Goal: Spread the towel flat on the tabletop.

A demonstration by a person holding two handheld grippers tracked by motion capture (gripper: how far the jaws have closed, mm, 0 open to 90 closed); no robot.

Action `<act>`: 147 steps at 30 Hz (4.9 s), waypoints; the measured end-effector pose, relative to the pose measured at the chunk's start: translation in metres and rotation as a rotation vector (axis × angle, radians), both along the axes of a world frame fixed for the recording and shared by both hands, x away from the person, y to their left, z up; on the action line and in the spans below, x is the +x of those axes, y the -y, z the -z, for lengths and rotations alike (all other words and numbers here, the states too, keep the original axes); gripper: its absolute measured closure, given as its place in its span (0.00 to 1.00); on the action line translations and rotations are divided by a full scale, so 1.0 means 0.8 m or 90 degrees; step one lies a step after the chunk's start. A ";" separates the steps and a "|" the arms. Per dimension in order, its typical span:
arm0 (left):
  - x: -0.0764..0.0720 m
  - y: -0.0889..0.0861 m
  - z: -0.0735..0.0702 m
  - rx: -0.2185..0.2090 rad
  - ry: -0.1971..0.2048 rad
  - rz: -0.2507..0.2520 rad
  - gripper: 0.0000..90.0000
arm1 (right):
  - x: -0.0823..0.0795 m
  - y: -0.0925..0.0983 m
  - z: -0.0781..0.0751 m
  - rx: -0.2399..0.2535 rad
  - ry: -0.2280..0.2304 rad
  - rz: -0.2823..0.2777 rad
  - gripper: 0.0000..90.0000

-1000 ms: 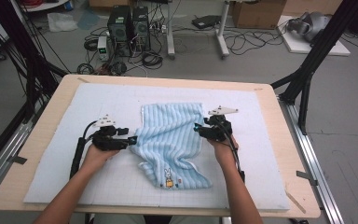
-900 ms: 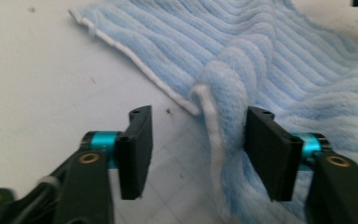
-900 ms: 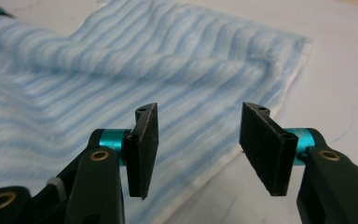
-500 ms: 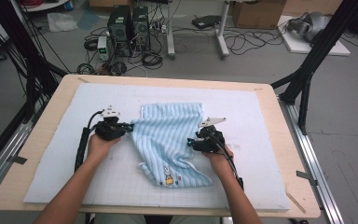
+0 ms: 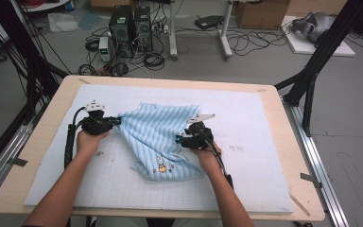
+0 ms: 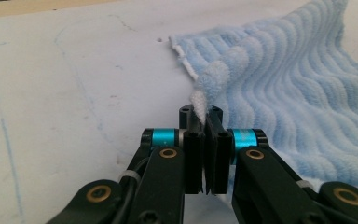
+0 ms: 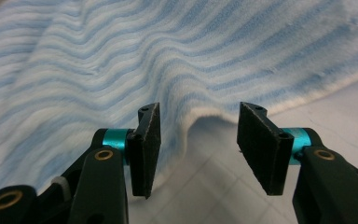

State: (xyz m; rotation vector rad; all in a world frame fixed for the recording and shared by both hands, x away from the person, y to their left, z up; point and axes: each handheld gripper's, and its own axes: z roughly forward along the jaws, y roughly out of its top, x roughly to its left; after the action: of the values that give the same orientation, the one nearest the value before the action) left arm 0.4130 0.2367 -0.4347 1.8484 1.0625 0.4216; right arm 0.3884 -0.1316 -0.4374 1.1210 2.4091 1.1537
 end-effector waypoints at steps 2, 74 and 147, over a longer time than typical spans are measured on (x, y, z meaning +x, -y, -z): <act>-0.001 0.002 -0.001 -0.007 0.001 0.001 0.87 | 0.008 -0.009 0.007 -0.031 -0.001 0.002 0.65; 0.024 0.059 0.006 -0.027 -0.023 0.002 0.51 | 0.039 0.049 0.005 -0.079 0.079 0.202 0.80; -0.109 0.038 -0.005 -0.046 -0.044 0.111 0.48 | -0.123 0.092 -0.017 0.014 0.059 0.060 0.47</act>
State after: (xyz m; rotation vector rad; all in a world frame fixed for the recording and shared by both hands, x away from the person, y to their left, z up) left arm 0.3258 0.2062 -0.4311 1.8837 0.9409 0.2153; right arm 0.2897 -0.2055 -0.4242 1.1483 2.2549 1.1780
